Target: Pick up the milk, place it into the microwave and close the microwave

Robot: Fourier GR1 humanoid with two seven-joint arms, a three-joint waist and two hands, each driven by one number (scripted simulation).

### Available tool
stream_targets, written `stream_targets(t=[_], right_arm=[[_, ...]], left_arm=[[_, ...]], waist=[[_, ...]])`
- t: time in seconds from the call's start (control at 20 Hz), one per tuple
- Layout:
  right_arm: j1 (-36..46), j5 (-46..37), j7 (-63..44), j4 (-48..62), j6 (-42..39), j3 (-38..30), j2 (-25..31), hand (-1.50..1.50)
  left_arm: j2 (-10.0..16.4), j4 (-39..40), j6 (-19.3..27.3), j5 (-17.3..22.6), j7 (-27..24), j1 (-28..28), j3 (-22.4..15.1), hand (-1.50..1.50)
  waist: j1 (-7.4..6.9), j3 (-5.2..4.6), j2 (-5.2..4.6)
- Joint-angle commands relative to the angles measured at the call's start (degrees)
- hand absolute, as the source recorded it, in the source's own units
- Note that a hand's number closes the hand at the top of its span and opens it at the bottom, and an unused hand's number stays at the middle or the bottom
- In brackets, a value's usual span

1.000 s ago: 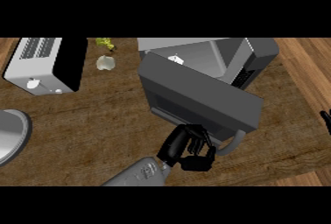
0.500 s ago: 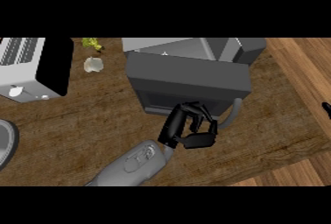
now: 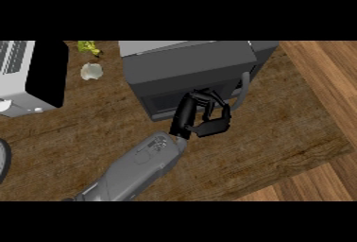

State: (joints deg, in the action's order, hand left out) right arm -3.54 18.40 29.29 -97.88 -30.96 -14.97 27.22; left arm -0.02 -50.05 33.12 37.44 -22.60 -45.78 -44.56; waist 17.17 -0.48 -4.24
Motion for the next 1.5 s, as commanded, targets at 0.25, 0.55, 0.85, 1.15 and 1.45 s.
stream_targets(t=[0.25, 0.55, 0.85, 1.15, 1.45], right_arm=[[2.6, 3.2, -2.4, 0.5, -1.0, -1.0, 2.0, -1.50], [4.3, 5.2, -3.8, 1.3, -1.3, -2.8, 4.0, -1.50], [5.9, 6.2, -4.9, 2.8, -1.7, -4.2, 6.1, -1.50], [7.7, 7.0, -5.3, 4.0, -1.5, -6.0, 8.0, -1.50], [9.3, 7.0, -5.9, 5.2, -2.0, -7.0, 10.2, -1.50]], left_arm=[[0.0, 4.8, -1.9, 6.1, -4.9, -6.3, 4.8, 1.50], [0.0, 6.3, -2.6, 8.4, -7.5, -6.6, 4.4, 1.50], [0.0, 6.9, -3.0, 10.8, -9.2, -7.7, 4.0, 1.50], [0.0, 8.3, -3.7, 12.3, -11.2, -7.6, 3.1, 1.50], [0.0, 8.6, -3.7, 14.5, -13.1, -7.8, 2.8, 1.50]], waist=[[0.75, 0.09, -0.86], [0.99, 0.13, -0.98], [1.60, 0.24, -1.24], [1.60, 0.31, -1.51], [1.53, 0.28, -1.68]])
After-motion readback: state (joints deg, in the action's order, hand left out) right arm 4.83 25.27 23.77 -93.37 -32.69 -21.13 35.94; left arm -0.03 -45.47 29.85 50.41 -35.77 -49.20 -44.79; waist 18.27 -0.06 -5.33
